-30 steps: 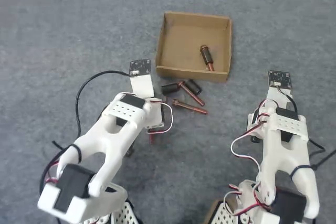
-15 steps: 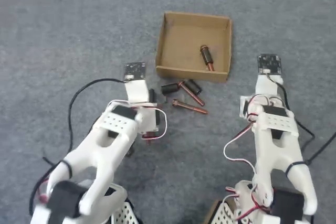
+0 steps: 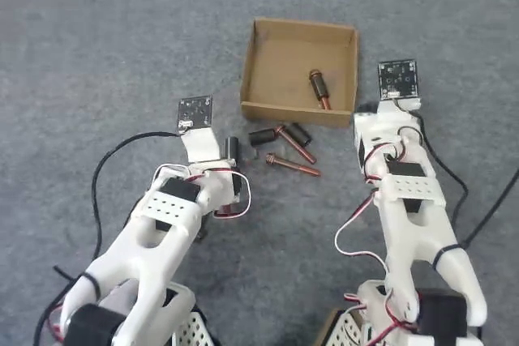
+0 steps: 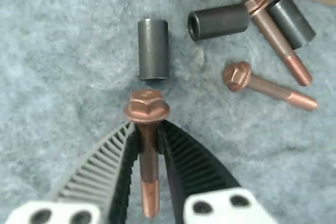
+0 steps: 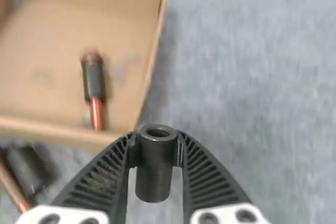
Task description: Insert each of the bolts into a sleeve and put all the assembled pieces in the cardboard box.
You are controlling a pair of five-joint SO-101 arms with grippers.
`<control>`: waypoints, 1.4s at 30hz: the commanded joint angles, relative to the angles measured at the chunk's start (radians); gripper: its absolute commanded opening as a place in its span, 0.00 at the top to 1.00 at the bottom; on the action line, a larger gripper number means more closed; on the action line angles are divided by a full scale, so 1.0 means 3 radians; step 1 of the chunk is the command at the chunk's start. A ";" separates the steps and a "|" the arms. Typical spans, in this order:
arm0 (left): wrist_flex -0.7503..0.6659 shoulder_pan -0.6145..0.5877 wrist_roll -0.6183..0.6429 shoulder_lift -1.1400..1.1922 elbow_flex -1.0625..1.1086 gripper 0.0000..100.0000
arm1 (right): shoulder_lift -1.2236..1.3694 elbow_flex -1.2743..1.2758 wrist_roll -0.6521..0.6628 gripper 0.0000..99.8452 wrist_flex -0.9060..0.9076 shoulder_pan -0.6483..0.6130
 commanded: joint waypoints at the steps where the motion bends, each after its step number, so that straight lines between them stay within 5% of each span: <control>1: -0.0092 -0.0026 -0.0036 -0.0164 -0.0038 0.99 | 0.0161 -0.0026 0.0041 0.99 -0.0575 -0.0110; 13: -0.0113 -0.0020 -0.0036 -0.0164 -0.0038 0.99 | 0.1332 0.0005 0.0015 0.99 -0.3266 -0.0396; 24: -0.0113 -0.0020 -0.0036 -0.0164 -0.0038 0.99 | 0.1808 0.0992 0.0036 0.99 -0.5721 -0.0944; 42: -0.0113 -0.0020 -0.0036 -0.0164 -0.0038 0.99 | 0.1716 0.2087 0.0005 0.99 -0.6114 -0.1389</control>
